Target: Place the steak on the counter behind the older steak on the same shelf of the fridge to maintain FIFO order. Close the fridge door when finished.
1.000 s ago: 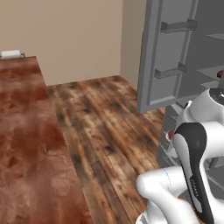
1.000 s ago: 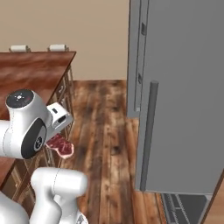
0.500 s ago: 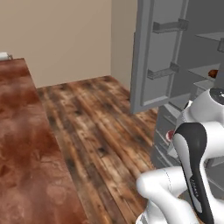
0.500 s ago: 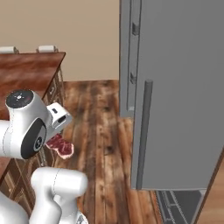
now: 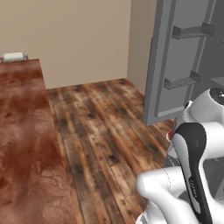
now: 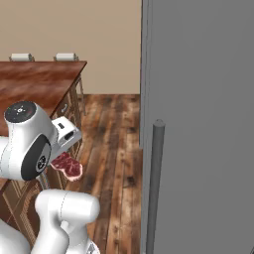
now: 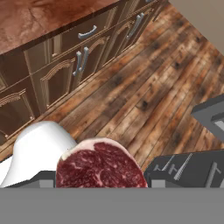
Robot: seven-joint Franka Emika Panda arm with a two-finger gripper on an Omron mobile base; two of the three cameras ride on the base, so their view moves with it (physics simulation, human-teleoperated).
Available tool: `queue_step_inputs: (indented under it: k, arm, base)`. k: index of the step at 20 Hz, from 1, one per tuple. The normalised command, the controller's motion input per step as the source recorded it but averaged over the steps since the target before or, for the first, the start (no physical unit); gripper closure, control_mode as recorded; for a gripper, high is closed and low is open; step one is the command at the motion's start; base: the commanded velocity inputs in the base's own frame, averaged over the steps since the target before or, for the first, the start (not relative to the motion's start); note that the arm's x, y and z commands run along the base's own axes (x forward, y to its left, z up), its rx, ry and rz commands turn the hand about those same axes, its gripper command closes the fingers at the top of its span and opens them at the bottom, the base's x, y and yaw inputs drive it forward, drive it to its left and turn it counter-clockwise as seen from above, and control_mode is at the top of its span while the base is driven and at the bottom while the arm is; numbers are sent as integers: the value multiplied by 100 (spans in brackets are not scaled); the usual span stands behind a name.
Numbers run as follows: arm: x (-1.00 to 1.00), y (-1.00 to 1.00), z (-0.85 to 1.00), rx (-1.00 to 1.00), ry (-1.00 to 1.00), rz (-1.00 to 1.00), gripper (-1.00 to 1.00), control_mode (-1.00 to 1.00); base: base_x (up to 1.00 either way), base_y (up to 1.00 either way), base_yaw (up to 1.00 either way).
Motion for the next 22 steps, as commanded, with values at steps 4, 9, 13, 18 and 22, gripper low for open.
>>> queue_step_inputs:
  k: [4,9,13,18,22]
  arm:
    - [0,0,0,0,0,0,100,100]
    - [0,0,0,0,0,0,100,100]
    - [0,0,0,0,0,0,100,100]
    - [0,0,0,0,0,0,100,100]
    - [0,0,0,0,0,0,100,100]
  base:
    - [72,29,18]
    - [41,57,-12]
    - [8,14,-51]
    - [11,0,-61]
    - [50,29,-58]
